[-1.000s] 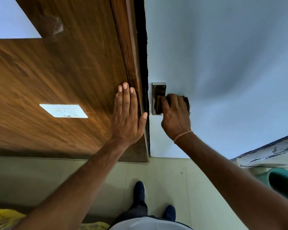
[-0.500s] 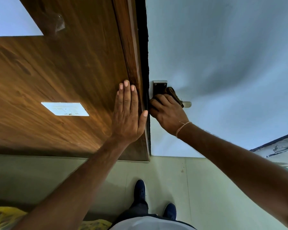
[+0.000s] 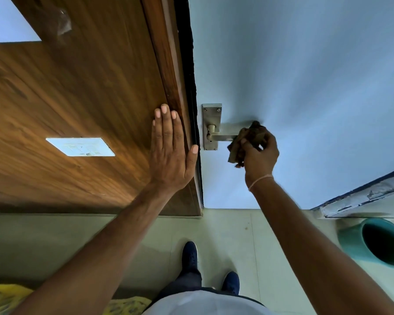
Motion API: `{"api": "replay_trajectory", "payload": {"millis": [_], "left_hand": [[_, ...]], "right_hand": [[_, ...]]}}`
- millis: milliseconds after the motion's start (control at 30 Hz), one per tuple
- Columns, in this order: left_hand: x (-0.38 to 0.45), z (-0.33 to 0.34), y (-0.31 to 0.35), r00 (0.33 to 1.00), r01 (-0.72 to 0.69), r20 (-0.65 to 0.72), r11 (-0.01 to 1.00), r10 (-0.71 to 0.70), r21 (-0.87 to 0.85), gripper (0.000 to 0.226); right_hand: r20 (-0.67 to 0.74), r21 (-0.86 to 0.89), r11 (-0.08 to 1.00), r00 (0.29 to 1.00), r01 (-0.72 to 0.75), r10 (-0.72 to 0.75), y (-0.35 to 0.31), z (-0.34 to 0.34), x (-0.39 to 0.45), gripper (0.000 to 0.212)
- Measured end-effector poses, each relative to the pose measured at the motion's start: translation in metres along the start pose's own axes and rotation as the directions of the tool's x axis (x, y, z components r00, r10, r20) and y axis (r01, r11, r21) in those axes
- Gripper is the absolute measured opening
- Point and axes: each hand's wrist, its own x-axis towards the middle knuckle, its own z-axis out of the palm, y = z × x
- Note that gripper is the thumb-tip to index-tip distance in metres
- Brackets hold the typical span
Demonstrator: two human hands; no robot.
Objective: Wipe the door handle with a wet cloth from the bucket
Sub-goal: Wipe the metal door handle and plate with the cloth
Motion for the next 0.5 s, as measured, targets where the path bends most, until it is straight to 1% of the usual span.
{"api": "replay_trajectory", "payload": {"millis": [67,100,167,200,267,367,500], "left_hand": [[0.0,0.0,0.0,1.0,-0.006,0.002,1.0,0.006,0.004,0.079],[0.0,0.0,0.0,1.0,-0.007,0.002,1.0,0.007,0.005,0.079],[0.0,0.0,0.0,1.0,-0.005,0.001,1.0,0.005,0.008,0.08],[0.0,0.0,0.0,1.0,-0.004,0.001,1.0,0.004,0.01,0.08],[0.0,0.002,-0.001,1.0,-0.004,0.003,1.0,0.004,0.009,0.079],[-0.001,0.004,-0.005,1.0,-0.015,0.002,1.0,0.015,-0.005,0.079],[-0.002,0.004,-0.01,0.999,-0.047,0.005,0.999,0.047,-0.017,0.078]], "right_hand": [[-0.01,0.185,0.969,0.986,-0.163,0.167,0.0,0.006,-0.002,0.039],[0.014,0.277,0.932,0.971,-0.233,0.239,-0.001,0.009,-0.003,0.035],[0.125,0.423,0.833,0.933,-0.357,0.336,-0.005,0.02,-0.007,0.024],[0.184,0.468,0.785,0.913,-0.406,0.363,-0.007,0.026,-0.012,0.022],[0.265,0.534,0.691,0.873,-0.487,0.41,-0.009,0.039,-0.02,0.024],[0.345,0.57,0.564,0.797,-0.598,0.497,-0.011,0.059,-0.027,0.032],[0.4,0.634,0.408,0.73,-0.657,0.554,-0.012,0.07,-0.024,0.039]]}}
